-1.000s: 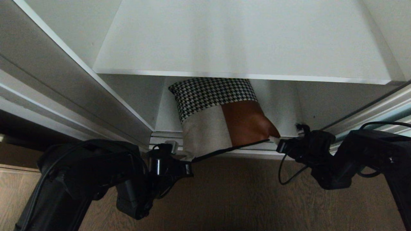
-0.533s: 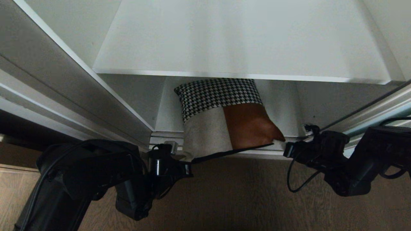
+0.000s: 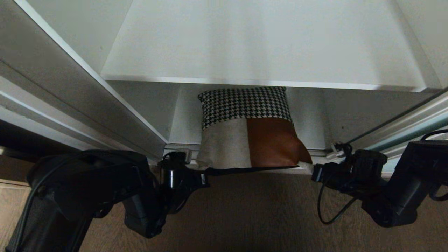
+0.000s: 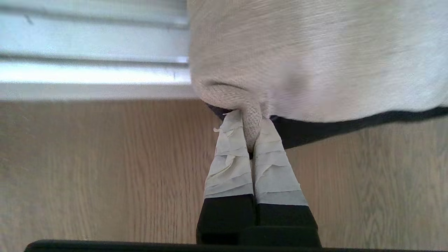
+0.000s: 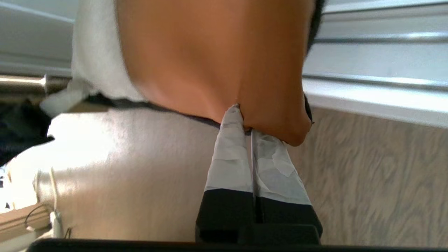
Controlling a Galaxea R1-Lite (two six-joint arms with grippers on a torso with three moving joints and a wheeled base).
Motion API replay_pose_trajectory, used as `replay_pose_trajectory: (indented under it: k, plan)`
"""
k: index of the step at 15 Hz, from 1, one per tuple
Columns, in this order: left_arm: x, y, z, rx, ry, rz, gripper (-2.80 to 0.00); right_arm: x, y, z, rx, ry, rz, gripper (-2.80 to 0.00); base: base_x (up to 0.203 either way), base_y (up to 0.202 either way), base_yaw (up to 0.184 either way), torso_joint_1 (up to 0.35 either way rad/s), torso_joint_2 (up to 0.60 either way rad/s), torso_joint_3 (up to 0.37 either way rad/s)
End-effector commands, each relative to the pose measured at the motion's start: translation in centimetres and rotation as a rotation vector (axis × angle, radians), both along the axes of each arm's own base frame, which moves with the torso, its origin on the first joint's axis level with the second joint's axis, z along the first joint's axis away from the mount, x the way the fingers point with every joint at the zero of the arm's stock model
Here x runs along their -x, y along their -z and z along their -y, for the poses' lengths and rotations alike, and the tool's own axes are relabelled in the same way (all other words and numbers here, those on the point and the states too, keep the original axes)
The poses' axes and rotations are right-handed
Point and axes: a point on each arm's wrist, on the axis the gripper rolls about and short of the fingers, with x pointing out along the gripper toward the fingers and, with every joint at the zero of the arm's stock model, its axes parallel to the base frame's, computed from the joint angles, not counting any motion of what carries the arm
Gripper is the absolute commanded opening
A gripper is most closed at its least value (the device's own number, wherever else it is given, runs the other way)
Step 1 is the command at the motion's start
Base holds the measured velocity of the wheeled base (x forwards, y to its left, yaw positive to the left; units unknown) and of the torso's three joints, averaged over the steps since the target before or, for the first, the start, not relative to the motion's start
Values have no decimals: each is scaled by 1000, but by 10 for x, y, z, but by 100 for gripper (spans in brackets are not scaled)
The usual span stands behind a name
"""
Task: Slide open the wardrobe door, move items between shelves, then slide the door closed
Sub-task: Place the pillow on the higher shelf
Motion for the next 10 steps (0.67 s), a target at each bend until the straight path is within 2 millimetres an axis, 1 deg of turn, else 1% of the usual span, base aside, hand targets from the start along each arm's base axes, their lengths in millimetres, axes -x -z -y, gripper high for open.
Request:
replay_pose_trajectory:
  k: [1,2,3,4,6,8,10]
  plan:
    - [4,-15,2,-10,14,50,-280,27,-15,-10,-3,-42,1,-280,0,0,0,0,0,0]
    - [8,-22,6,-15,30,76,-280,38,-22,-13,-5,-66,4,-280,0,0,0,0,0,0]
    - [16,-28,12,-19,50,90,-280,50,-28,-16,-6,-86,2,-280,0,0,0,0,0,0]
    - [23,-37,16,-16,67,105,-280,60,-30,-19,-5,-102,-8,-280,0,0,0,0,0,0]
    - [39,-45,23,-20,87,100,-280,76,-37,-22,-8,-120,-8,-280,0,0,0,0,0,0]
    - [60,-46,32,-27,87,84,-280,96,-45,-25,-7,-141,-13,-280,0,0,0,0,0,0]
    - [71,-60,34,-11,61,109,-280,116,-52,-28,-7,-159,-13,-280,0,0,0,0,0,0]
